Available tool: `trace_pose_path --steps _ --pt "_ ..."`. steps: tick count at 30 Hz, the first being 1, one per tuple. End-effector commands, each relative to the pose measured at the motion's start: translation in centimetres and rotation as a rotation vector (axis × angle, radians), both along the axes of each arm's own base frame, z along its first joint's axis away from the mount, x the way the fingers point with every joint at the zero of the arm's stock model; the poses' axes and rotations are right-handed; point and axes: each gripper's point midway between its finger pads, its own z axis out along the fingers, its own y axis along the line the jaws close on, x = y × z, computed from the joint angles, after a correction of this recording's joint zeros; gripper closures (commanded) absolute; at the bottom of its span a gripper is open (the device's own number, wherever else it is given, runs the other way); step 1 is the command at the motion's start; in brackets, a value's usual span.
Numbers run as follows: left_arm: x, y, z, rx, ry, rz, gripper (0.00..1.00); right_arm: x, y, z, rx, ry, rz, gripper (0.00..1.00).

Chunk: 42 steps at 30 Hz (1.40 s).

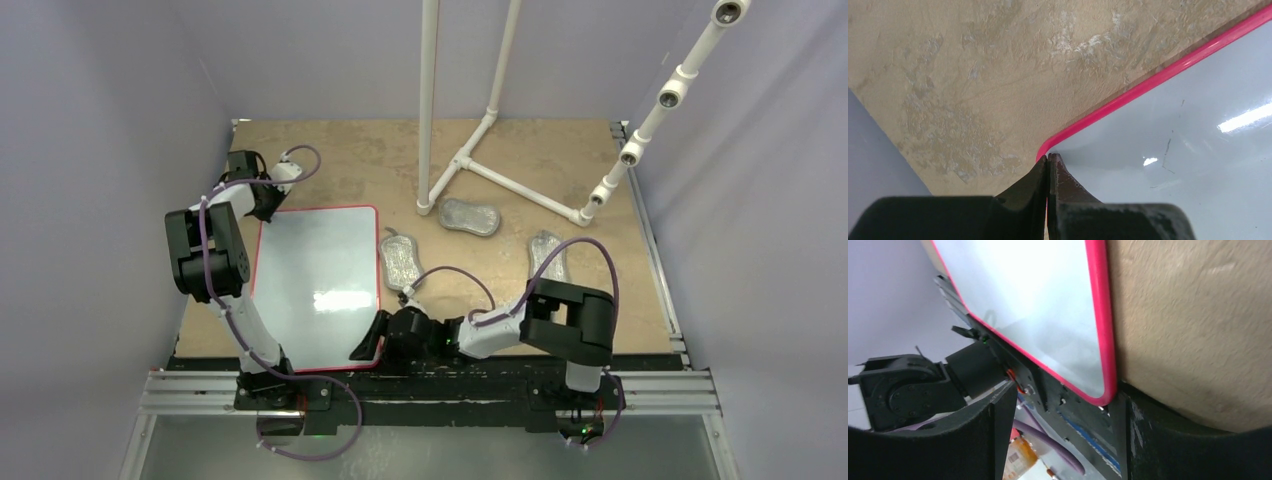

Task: Erase the whiteboard
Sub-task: Adjust the whiteboard at the center of the board.

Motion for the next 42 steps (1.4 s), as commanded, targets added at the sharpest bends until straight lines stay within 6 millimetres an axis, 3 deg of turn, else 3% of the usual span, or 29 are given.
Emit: trace_pose_path --steps 1,3,8,11,15,19,21,24,32,35,40,42 --pt "-5.9 -1.4 -5.8 -0.045 0.257 -0.005 1.0 0.4 1.4 2.2 0.141 -0.022 -0.168 0.33" --pt "-5.8 -1.8 -5.7 -0.048 0.256 -0.012 1.0 0.5 1.3 2.4 0.187 -0.032 -0.229 0.38" --pt "-6.0 -2.2 -5.7 -0.054 0.261 -0.026 1.0 1.2 1.5 3.2 0.312 -0.068 -0.295 0.69" --pt "-6.7 -1.9 -6.5 -0.034 0.286 -0.041 1.0 1.7 1.6 5.5 0.438 -0.136 -0.29 0.81" --pt "-7.6 -1.7 -7.4 -0.01 0.324 -0.055 1.0 1.8 1.6 8.5 0.542 -0.219 -0.271 0.89" --pt "-8.1 -1.7 -7.3 -0.006 0.336 -0.065 1.0 2.3 1.2 10.4 0.613 -0.278 -0.281 0.91" --pt "-8.4 -1.7 -7.4 -0.005 0.342 -0.066 1.0 2.6 0.9 11.3 0.664 -0.293 -0.291 0.86" --pt "-8.6 -1.8 -7.4 -0.011 0.353 -0.067 1.0 3.2 0.6 11.3 0.673 -0.302 -0.311 0.76" --pt "-9.4 -2.2 -7.8 -0.031 0.379 -0.079 1.0 5.4 1.4 10.8 0.586 -0.33 -0.335 0.66" --pt "-9.4 -2.5 -7.5 -0.041 0.378 -0.087 1.0 6.1 1.8 10.5 0.572 -0.333 -0.339 0.71" --pt "-9.5 -3.2 -6.2 -0.08 0.366 -0.1 1.0 7.5 2.3 10.7 0.537 -0.36 -0.324 0.96" --pt "-8.7 -3.5 -4.9 -0.115 0.348 -0.096 1.0 8.3 2.8 11.2 0.459 -0.404 -0.294 1.0"
